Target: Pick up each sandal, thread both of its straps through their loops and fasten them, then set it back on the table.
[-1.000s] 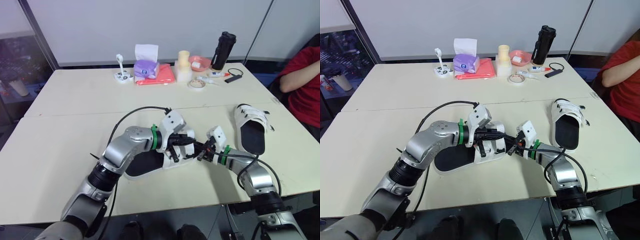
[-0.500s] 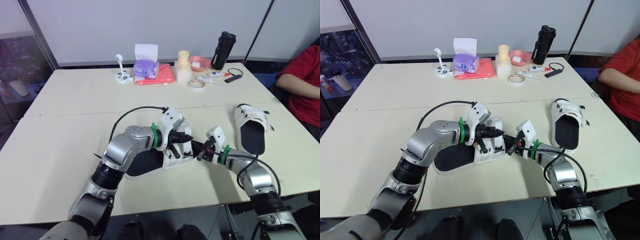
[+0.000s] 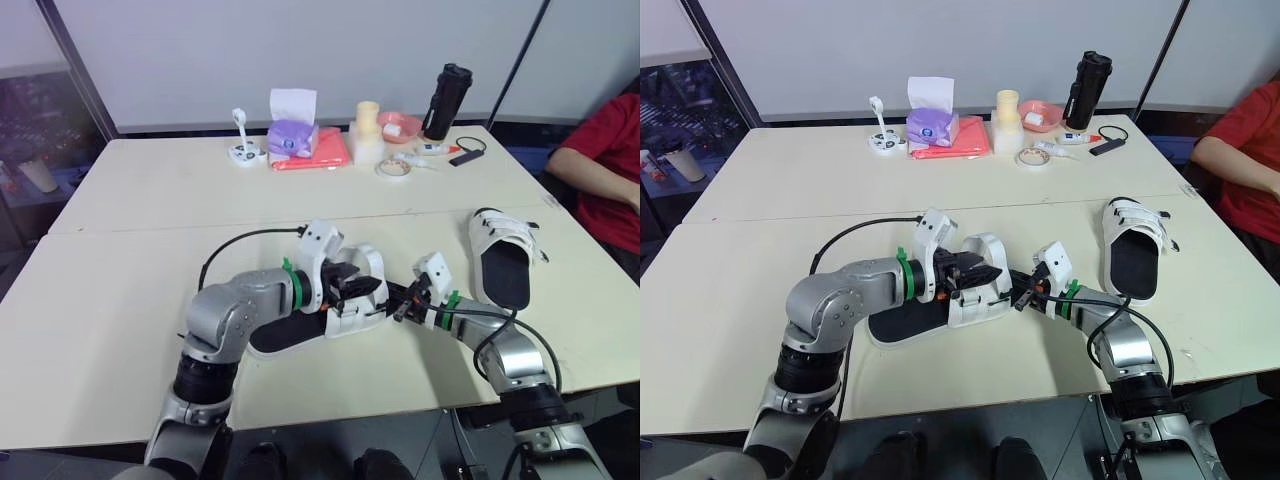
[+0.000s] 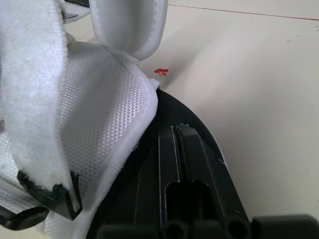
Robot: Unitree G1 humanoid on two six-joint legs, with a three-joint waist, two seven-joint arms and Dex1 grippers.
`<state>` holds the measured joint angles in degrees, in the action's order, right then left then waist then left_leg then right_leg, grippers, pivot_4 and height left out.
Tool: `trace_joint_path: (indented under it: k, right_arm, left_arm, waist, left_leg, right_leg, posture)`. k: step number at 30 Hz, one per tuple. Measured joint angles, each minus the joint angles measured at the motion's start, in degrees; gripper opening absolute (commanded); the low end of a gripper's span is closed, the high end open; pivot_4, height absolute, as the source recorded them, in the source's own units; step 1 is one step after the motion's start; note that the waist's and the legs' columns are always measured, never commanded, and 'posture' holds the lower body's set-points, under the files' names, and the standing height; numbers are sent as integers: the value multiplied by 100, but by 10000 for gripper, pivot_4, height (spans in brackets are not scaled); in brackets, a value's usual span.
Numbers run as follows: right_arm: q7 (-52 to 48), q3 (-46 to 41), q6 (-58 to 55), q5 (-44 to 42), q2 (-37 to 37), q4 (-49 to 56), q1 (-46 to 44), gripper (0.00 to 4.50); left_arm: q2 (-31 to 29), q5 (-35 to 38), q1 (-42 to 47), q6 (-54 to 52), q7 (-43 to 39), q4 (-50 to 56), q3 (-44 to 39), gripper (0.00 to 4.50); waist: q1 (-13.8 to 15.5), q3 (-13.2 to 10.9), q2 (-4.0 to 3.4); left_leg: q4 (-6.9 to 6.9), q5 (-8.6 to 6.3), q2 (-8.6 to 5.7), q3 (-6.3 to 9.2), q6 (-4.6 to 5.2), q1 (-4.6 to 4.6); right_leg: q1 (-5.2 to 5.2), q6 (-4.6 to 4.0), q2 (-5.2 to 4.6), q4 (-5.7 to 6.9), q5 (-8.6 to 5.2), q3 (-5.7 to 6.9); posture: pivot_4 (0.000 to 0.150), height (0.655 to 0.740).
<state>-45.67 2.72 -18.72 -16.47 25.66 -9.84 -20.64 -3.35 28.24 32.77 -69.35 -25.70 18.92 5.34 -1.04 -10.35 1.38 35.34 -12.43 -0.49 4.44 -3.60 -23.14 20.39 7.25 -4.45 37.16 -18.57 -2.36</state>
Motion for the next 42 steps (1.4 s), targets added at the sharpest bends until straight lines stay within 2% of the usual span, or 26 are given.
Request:
trace_joint_path:
  k: [7,10,14,21,26,31,37,42]
  right_arm:
    - [4,4,0,0,-8,-8,-7,0]
    - [4,1,0,0,-4,-7,-2,0]
    - [4,-1,0,0,-2,-1,33,0]
    - [13,-6,0,0,-2,0,32,0]
    - [21,2,0,-1,-7,7,38,0]
    - [25,-1,0,0,-7,9,46,0]
    - [26,-2,0,0,-6,8,19,0]
    - [25,7,0,0,-7,7,6,0]
  left_arm:
    - [218,80,-59,22,267,-51,56,27217]
    - [308,81,-58,85,339,-161,62,18829]
    - [354,90,-56,141,384,-294,73,938]
    - [527,125,15,345,486,-637,7,938]
    - [949,895,347,-101,621,-1060,-1120,938]
    - [662,1332,476,-545,616,-1270,-1684,938]
    - [35,1521,516,-751,119,-1387,-1386,938]
    - [-86,1621,507,-777,-200,-1447,-1007,938]
  waist:
    - [-5,1,-1]
    - [1,1,-1]
    - [1,1,-1]
    - [6,2,0]
    - [-4,2,0]
    - [-1,2,1]
    - [1,2,1]
    - [-5,3,0]
  left_leg:
    - [0,0,0,-4,-1,1]
    - [0,0,0,-3,-1,1]
    - [0,0,0,-3,-1,1]
    - [0,0,-1,-4,-1,1]
    - [0,0,-1,-3,-1,0]
    - [0,0,-1,-3,-1,1]
    - [0,1,-1,-3,-2,1]
    - [-2,1,-1,-3,-3,2]
  right_leg:
    - [0,-1,1,-1,0,0]
    - [0,-1,1,-1,0,0]
    - [0,-1,1,-1,0,0]
    - [0,-1,1,-2,0,0]
    - [1,-1,1,-2,0,1]
    - [1,0,1,-2,0,2]
    - [0,-1,1,-2,0,2]
    - [1,-1,1,-1,0,1]
  posture:
    - [1500,7400]
    - [1500,7400]
    - [1500,7400]
    - [1500,7400]
    - [1500,7400]
    - [1500,7400]
    - [1500,7400]
    - [1500,7400]
